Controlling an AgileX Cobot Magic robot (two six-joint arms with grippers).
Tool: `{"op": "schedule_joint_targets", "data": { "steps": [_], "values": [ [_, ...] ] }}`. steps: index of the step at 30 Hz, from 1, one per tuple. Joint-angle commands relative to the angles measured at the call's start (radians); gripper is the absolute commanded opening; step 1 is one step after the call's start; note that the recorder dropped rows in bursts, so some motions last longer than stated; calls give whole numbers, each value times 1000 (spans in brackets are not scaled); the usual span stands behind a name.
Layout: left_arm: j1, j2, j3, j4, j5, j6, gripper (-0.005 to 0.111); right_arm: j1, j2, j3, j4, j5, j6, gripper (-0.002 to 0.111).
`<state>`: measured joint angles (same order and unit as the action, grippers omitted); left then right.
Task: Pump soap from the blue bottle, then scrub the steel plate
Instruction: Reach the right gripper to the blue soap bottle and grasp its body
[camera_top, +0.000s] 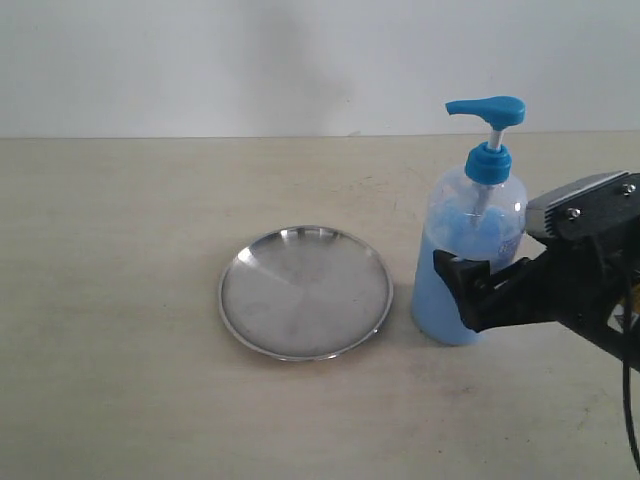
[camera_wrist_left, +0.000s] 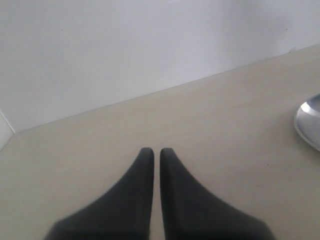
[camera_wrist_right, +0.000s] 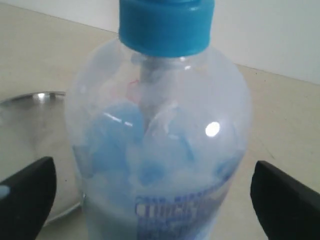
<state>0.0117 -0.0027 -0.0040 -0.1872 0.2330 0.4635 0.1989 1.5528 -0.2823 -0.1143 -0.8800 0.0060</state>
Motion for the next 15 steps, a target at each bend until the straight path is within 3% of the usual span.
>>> {"op": "schedule_joint_targets", "data": {
  "steps": [1, 15],
  "values": [
    [-5, 3, 4, 2, -1, 2, 4, 3, 118, -69, -17, -96, -71, 97],
    [-5, 3, 4, 2, -1, 2, 4, 3, 274, -140, -47, -143, -101, 96]
  ]
}}
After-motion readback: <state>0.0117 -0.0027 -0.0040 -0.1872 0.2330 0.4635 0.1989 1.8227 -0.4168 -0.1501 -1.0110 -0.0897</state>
